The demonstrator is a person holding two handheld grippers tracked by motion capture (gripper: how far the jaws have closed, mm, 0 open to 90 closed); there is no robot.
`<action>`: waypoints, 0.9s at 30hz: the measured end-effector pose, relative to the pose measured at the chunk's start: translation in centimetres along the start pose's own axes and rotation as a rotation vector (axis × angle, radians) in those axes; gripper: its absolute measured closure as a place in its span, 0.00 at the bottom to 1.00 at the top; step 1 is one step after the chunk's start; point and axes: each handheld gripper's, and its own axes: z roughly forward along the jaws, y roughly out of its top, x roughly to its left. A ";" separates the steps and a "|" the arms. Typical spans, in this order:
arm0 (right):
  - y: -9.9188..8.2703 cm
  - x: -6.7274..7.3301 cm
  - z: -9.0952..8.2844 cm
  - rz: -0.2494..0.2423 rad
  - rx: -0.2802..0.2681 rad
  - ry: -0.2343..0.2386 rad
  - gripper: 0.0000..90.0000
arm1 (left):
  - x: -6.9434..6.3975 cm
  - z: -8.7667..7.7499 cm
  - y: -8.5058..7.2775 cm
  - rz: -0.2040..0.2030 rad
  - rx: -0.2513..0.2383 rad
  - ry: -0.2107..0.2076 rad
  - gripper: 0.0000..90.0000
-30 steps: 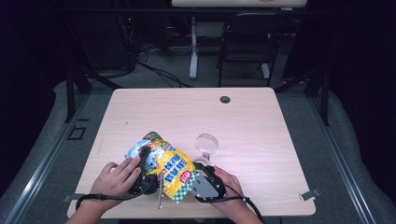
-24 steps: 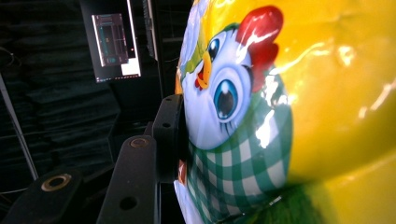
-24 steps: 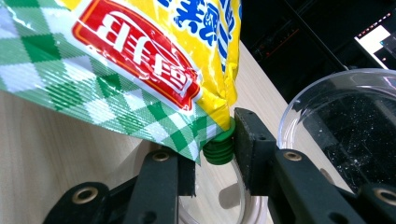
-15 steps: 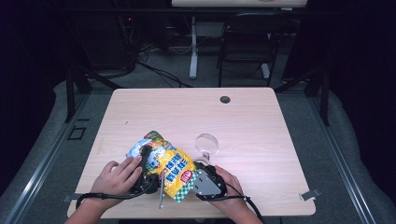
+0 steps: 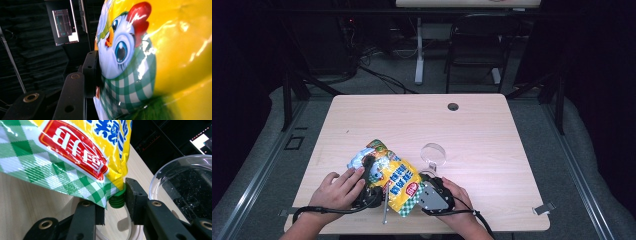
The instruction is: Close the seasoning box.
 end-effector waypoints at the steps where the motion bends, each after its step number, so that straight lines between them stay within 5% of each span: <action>1: 0.0 0.0 0.0 -0.001 -0.001 -0.002 0.78 | 0.0 0.0 0.0 0.001 0.000 0.000 0.69; 9: 0.0 0.0 0.0 0.012 -0.005 0.005 0.78 | 0.2 -0.1 0.0 0.017 0.001 -0.004 0.69; 10: 0.1 -0.2 -0.4 0.001 0.059 0.011 0.78 | 0.2 0.0 0.0 0.015 -0.009 0.011 0.69; 12: 0.2 -0.2 -0.6 0.000 0.086 0.011 0.78 | 0.3 -0.2 0.1 0.027 0.002 0.006 0.69; 13: -0.1 0.0 0.1 0.022 -0.011 0.002 0.78 | 0.3 -0.2 0.2 0.033 0.003 0.006 0.69; 27: -0.2 0.1 0.1 0.012 -0.010 -0.002 0.78 | 0.8 -0.6 0.3 0.075 0.005 0.010 0.70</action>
